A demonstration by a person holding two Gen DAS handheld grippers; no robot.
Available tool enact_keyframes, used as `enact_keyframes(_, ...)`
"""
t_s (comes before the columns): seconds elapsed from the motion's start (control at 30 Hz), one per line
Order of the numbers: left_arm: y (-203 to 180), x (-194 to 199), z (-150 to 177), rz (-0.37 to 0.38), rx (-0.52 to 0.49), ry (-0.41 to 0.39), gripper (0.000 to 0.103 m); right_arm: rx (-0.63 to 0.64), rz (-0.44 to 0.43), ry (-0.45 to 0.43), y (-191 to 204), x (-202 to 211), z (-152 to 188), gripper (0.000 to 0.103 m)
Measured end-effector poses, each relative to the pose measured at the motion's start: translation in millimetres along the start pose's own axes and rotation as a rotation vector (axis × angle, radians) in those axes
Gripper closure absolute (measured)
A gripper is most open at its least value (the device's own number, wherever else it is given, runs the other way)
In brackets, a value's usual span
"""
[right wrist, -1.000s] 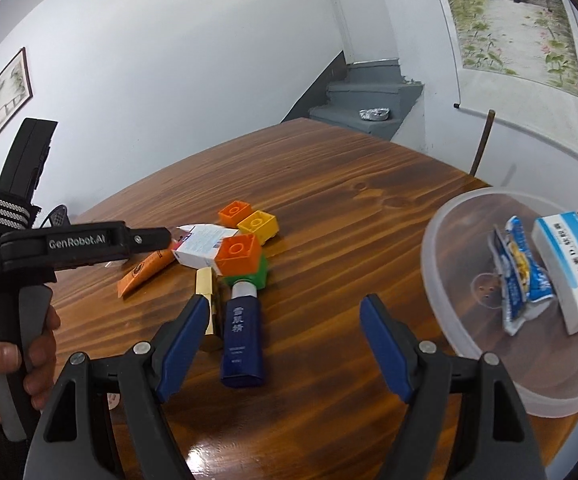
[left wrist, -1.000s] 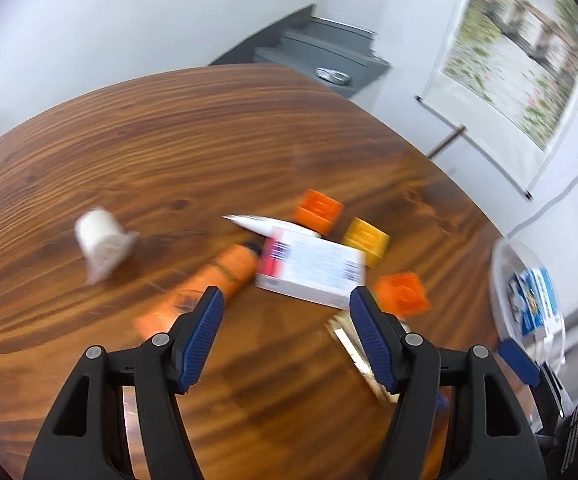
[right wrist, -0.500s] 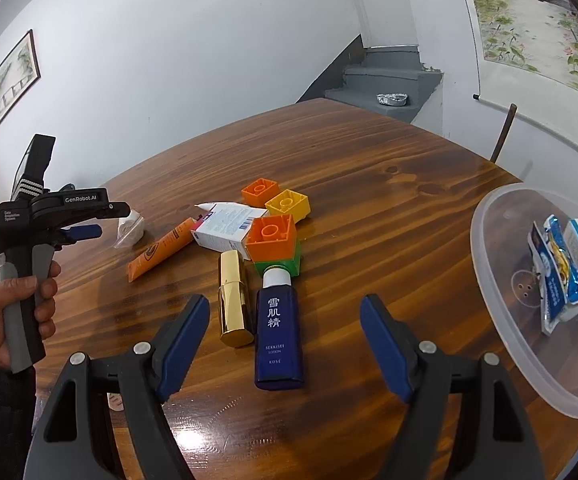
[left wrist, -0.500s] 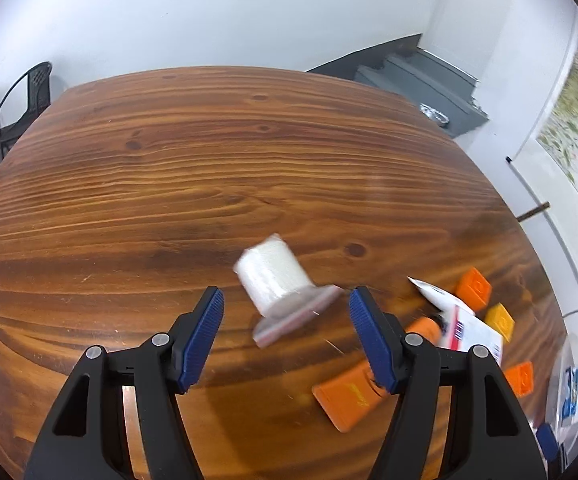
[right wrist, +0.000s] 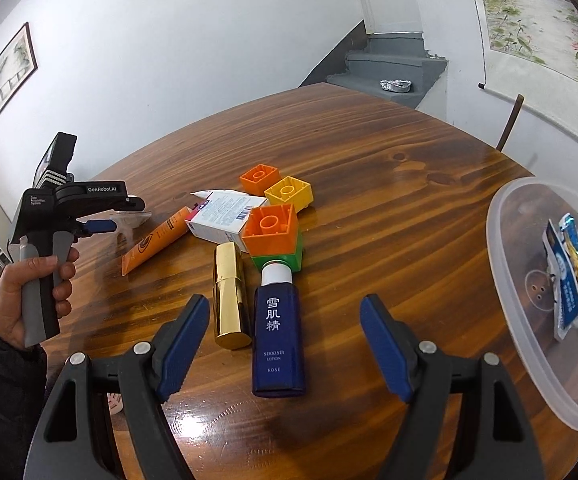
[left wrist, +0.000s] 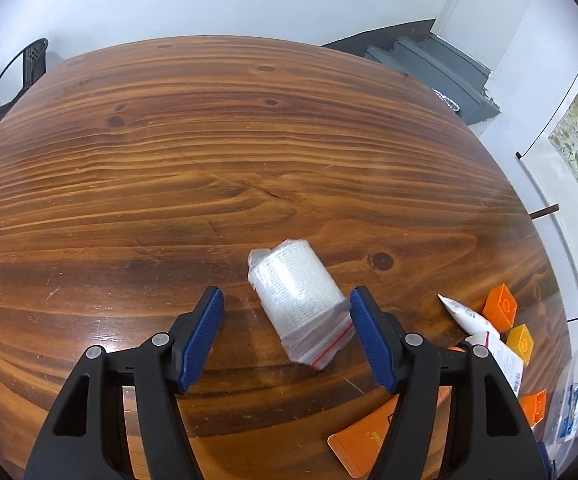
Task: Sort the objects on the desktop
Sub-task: 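Grasp the bagged white tape roll with the left tool while the right grasps the blue bottle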
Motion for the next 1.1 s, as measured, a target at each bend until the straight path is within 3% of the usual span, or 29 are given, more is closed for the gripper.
enact_keyframes(0.17,-1.4,4.1,-4.6,0.046,0.024,0.004,0.034,-0.001,-0.008,0.011,2.7,-4.9,-0.4,0.022)
enact_keyframes(0.47,-0.1,-10.6,-9.5,0.045,0.035,0.024,0.034,0.002,0.003,0.022,4.4,-9.2,-0.9,0.022)
enact_keyframes(0.6,-1.8,-14.3,-9.8,0.033,-0.005,-0.017,0.035,0.004,0.012,0.031,4.7,-11.3,0.0,0.022)
enact_keyframes(0.67,-6.5,-14.9,-8.1,0.031,-0.044,-0.030,0.051,0.019,0.019,0.035,6.1,-11.2,0.9,0.023)
enact_keyframes(0.83,-18.2,-7.6,-3.8,0.039,-0.084,-0.048,0.051,0.015,0.023,0.064,4.0,-13.3,5.6,0.037)
enact_keyframes(1.1,-46.8,20.9,-1.2,0.064,-0.160,-0.101,0.051,0.055,0.069,0.067,5.1,-9.0,9.2,0.043)
Point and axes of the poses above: each gripper's, at about its wrist camera, not at the fingertips, and x roughly against the way its jaws point, y to its left, z to its underside, the point moved 7 cm from there along -x, roughly the way its jaws point, and after that the axes turned 1 degree about x, right-handed, at the moved point
